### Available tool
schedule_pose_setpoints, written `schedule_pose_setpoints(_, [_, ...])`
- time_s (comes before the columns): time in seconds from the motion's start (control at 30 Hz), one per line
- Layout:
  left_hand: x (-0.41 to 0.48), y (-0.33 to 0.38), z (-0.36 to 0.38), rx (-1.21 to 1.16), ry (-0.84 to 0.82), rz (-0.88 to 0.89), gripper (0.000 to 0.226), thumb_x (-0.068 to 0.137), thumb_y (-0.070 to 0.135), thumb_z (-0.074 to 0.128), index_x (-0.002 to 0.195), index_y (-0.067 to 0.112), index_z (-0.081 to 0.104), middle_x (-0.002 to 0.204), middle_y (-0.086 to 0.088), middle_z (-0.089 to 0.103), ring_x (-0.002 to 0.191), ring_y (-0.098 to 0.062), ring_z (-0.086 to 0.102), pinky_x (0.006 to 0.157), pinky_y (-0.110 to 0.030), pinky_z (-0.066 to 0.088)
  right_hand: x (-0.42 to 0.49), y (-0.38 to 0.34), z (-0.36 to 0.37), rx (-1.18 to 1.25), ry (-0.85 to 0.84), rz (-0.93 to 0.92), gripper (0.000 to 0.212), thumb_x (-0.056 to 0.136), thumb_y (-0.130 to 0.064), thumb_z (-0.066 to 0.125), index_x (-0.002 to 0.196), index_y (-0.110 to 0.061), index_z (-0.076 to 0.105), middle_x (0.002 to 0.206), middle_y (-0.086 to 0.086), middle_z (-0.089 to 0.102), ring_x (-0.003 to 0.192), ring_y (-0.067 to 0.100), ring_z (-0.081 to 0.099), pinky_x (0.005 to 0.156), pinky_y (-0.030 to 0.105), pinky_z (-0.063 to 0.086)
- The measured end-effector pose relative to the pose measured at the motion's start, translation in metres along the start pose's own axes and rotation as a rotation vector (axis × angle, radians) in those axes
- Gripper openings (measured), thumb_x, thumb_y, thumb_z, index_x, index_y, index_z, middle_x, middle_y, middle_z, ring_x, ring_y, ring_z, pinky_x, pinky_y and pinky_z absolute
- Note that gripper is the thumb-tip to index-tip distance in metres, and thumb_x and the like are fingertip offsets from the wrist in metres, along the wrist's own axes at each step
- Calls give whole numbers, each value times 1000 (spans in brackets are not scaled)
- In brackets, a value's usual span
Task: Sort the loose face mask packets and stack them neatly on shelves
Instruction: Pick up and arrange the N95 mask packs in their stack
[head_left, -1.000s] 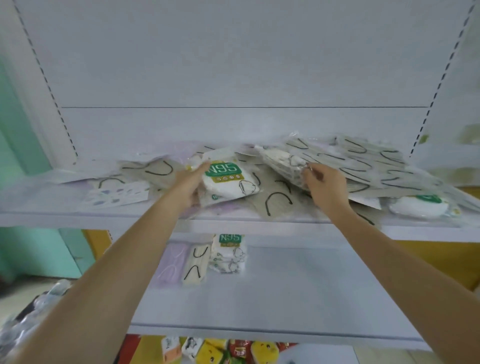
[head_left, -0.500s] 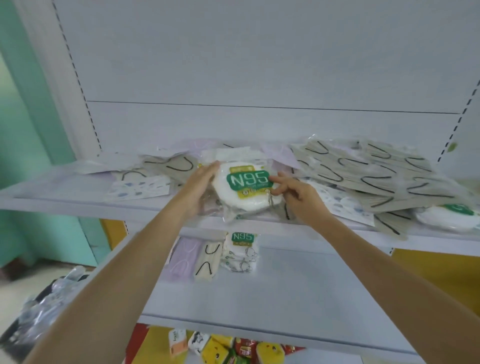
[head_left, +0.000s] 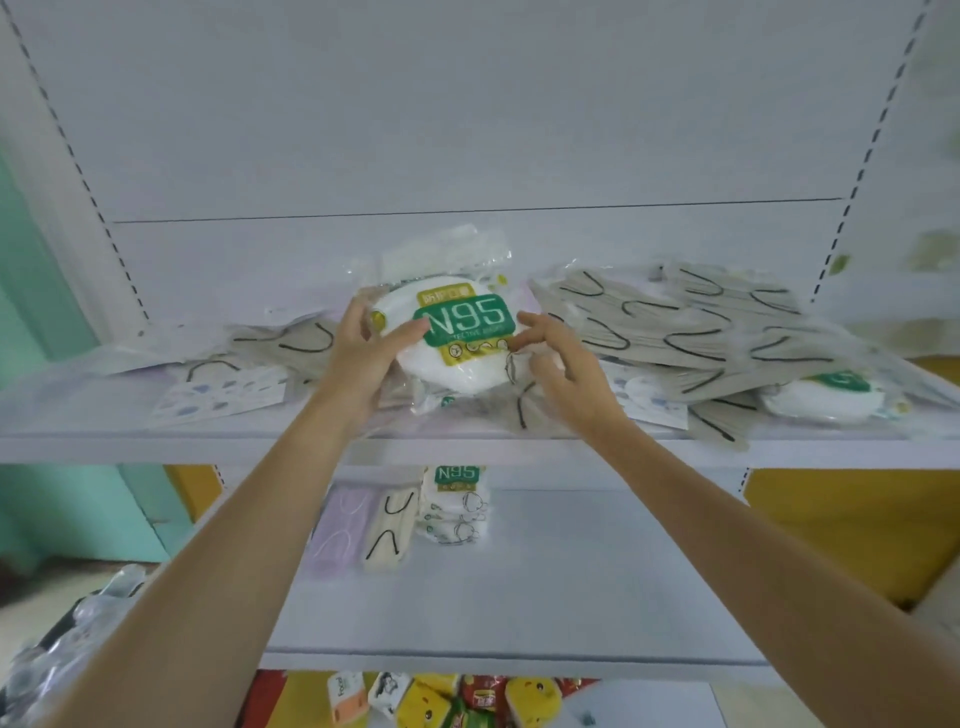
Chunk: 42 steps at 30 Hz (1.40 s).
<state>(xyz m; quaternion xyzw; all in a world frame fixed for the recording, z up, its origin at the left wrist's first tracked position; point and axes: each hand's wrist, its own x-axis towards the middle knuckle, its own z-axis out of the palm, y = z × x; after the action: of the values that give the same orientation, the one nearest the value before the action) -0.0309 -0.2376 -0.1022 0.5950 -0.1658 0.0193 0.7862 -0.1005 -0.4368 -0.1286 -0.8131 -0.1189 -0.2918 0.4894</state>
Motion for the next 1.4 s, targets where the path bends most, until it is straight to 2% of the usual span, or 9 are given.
schedule_pose_setpoints(0.1, [2,0,34,-15,-23,94,28,79,14,74,98,28,60,90,9,72,78,-11,71,51,-21,53,-16,-3,-31,23,-66,-36,39,85,-30,55,113,-53,43,145,-6,32,137,10,28,110,39,30])
schedule_pose_setpoints(0.23, [4,-17,91,21,-146,73,24,81,31,72,101,25,59,93,9,73,88,-12,70,64,-23,53,-38,16,-68,-217,83,-72,50,86,-31,66,128,-38,40,150,2,27,128,-7,22,102,13,27])
schedule_pose_setpoints(0.43, [-8,-45,156,157,-392,31,88,79,23,73,147,39,18,157,0,23,142,-18,25,113,-42,26,-65,37,-127,-313,165,143,49,88,-34,60,134,-27,43,147,-1,32,133,10,30,107,28,29])
schedule_pose_setpoints(0.53, [-19,-54,178,148,-442,125,91,89,13,62,145,52,1,159,11,0,139,0,5,112,-32,15,-79,47,-158,-471,387,218,52,92,-39,52,138,-20,39,143,3,36,132,17,32,105,30,28])
schedule_pose_setpoints(0.67, [-28,-64,208,61,-485,84,55,95,3,48,129,45,41,146,9,36,127,-23,44,110,-46,30,-89,60,-194,-665,576,525,59,94,-54,35,143,-21,32,153,12,18,143,26,10,115,44,2])
schedule_pose_setpoints(0.83, [-34,-85,228,104,-537,15,53,97,1,42,115,50,51,142,2,45,120,-22,54,99,-30,46,-87,78,-230,-764,374,919,71,92,-60,31,148,-17,19,152,17,24,144,32,7,113,53,-3])
schedule_pose_setpoints(1.03, [-29,-97,226,115,-428,-36,56,96,-3,40,118,48,48,134,11,45,113,-4,53,73,-10,50,-87,84,-228,-534,478,704,53,88,-30,59,136,-23,37,131,1,55,118,25,51,113,48,18])
schedule_pose_setpoints(1.2, [-27,-92,217,118,-361,-36,58,96,-4,38,117,49,48,123,20,47,104,4,54,72,-10,49,-74,80,-229,-140,562,565,41,89,-12,59,125,-25,46,127,-1,49,82,1,50,55,11,36])
schedule_pose_setpoints(1.4, [-20,-89,193,155,-272,-48,58,97,-2,38,114,52,49,138,9,42,121,-14,50,86,-22,47,-53,77,-222,24,578,565,29,87,-12,63,107,-22,45,110,-1,48,90,15,56,74,27,50])
